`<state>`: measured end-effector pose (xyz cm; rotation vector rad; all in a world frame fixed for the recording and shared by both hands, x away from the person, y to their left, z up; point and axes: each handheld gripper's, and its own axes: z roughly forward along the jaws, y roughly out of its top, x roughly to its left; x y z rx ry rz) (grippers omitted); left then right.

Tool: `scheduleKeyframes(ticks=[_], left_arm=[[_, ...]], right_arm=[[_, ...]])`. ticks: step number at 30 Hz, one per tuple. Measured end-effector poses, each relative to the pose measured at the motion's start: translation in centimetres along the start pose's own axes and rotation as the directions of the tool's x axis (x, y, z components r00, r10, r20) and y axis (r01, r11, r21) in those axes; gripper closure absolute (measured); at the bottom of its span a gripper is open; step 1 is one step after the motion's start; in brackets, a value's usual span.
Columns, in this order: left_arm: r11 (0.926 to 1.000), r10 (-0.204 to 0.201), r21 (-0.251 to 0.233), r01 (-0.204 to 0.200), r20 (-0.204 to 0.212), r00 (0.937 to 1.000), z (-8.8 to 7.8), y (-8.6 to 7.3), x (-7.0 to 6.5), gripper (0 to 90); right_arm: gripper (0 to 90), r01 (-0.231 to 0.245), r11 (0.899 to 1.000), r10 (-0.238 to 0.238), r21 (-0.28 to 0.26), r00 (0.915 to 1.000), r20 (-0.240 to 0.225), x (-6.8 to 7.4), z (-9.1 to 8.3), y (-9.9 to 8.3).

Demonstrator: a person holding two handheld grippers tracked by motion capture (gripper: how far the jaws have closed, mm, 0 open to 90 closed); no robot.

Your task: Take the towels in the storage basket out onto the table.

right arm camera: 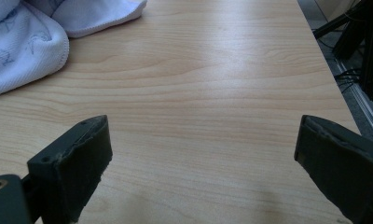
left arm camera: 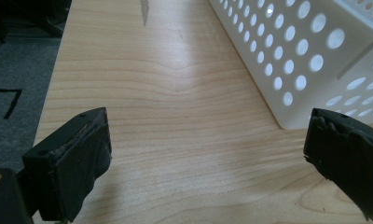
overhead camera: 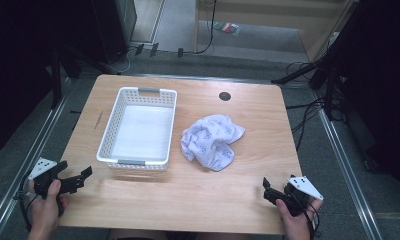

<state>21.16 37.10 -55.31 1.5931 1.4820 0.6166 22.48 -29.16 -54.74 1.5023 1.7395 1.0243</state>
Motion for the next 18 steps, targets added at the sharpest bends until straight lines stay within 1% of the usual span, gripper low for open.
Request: scheduleKeyframes(ticks=[2,5,18], left_arm=[[0.9999,0.009,0.007,-0.009,-0.014,0.9999,0.01,0.01,-0.15,3.7],[0.9998,0.018,0.013,-0.018,-0.017,0.9997,0.04,0.03,-0.25,4.4],[0.9997,0.017,0.016,-0.017,-0.017,0.9997,0.12,0.02,-0.31,5.5]], right_arm=[[3.6,-0.002,1.0,0.002,0.0,1.0,0.0,0.0,-0.01,0.0],[3.6,-0.002,1.0,0.002,0.002,1.0,-0.001,-0.01,-0.03,0.0],[3.6,-0.001,1.0,0.001,0.002,1.0,0.0,0.01,-0.03,0.0]])
